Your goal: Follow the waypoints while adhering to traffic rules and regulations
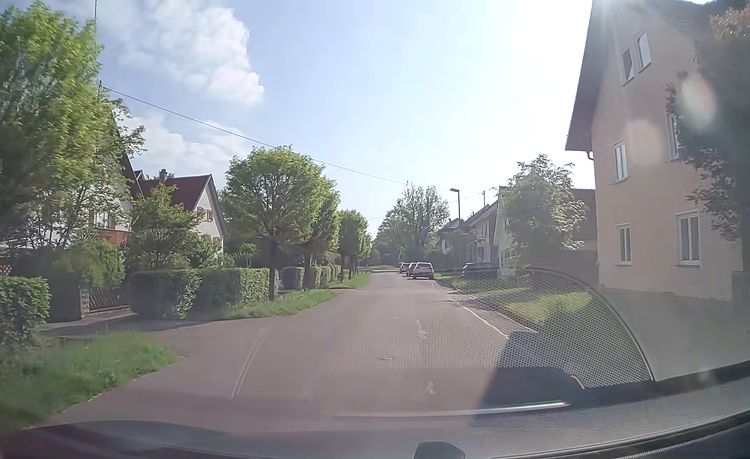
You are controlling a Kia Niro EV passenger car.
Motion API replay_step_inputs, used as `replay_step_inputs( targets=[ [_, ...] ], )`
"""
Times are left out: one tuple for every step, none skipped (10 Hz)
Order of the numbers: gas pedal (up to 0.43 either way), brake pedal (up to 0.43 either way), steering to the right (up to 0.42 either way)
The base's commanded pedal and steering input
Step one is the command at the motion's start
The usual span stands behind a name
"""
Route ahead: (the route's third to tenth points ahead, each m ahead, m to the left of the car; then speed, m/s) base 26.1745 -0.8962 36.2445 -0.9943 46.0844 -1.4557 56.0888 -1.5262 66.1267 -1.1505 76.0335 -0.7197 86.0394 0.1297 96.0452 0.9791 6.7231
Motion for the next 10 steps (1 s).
replay_step_inputs(
  targets=[
    [0.067,0.000,0.003],
    [0.067,0.000,0.003],
    [0.067,0.000,0.003],
    [0.067,0.000,0.004],
    [0.067,0.000,0.003],
    [0.067,0.000,0.004],
    [0.067,0.000,0.006],
    [0.067,0.000,0.009],
    [0.067,0.000,0.010],
    [0.067,0.000,0.010]
  ],
)
